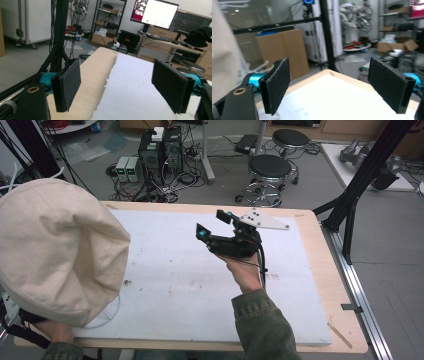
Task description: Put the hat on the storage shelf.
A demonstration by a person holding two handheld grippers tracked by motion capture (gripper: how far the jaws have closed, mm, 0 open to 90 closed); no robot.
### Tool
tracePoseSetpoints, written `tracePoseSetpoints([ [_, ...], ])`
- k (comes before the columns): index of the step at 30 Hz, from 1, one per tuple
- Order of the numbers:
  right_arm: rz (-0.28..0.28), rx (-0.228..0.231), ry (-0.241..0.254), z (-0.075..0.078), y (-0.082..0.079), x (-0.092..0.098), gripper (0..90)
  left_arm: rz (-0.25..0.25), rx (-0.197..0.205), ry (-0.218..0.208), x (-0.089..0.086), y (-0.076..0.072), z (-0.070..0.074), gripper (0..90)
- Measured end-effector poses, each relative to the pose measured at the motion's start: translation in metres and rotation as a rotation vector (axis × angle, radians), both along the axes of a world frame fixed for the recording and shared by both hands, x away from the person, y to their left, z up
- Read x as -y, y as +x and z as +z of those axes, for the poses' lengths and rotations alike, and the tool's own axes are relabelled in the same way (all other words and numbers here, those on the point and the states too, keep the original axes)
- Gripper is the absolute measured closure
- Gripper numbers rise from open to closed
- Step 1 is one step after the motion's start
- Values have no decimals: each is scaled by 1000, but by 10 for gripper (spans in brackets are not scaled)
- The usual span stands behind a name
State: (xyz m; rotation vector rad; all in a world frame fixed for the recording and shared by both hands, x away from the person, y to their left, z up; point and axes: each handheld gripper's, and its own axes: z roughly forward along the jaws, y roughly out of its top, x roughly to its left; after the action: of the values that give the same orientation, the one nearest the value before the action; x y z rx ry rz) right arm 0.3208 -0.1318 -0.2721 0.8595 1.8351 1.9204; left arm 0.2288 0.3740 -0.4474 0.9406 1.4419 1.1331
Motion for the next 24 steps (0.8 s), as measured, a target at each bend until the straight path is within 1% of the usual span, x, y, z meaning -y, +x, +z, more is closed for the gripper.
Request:
tracePoseSetpoints([
  [1, -14, -14, 5, -5, 0, 6, 159, 0, 1, 1, 0, 0, 0, 237],
  [3, -63, -40, 7, -14, -2, 18, 143, 0, 1, 1, 0, 0, 0, 237],
  [5, -114, -40, -23, -22, -5, 28, 119, 1, 0, 1, 0, 0, 0, 236],
  [7, -153, -37, -38, -28, -10, 37, 119, 1, 0, 1, 0, 0, 0, 237],
  [9, -171, -48, -37, -34, -13, 46, 118, 0, 0, 1, 1, 0, 0, 237],
  [10, -187, -46, -42, -36, -14, 50, 117, 0, -1, 2, 1, -1, 0, 236],
  [14, -219, -61, -40, -46, -19, 66, 117, 3, -2, 2, 1, -2, 0, 236],
  [15, -227, -62, -54, -49, -20, 70, 116, 3, -1, 2, 1, -2, 0, 236],
  [17, -244, -77, -102, -51, -21, 75, 111, 1, -1, 2, 1, -2, 0, 236],
  [18, -249, -71, -114, -51, -23, 78, 111, 2, -2, 2, 1, -2, 0, 236],
  [20, -260, -60, -110, -50, -27, 81, 112, 2, -2, 1, 1, -2, 0, 236],
  [22, -255, -58, -100, -49, -29, 84, 111, 4, -2, 1, 1, -2, 0, 236],
  [24, -258, -61, -110, -49, -32, 85, 112, 6, -1, 0, 1, -3, 0, 237],
])
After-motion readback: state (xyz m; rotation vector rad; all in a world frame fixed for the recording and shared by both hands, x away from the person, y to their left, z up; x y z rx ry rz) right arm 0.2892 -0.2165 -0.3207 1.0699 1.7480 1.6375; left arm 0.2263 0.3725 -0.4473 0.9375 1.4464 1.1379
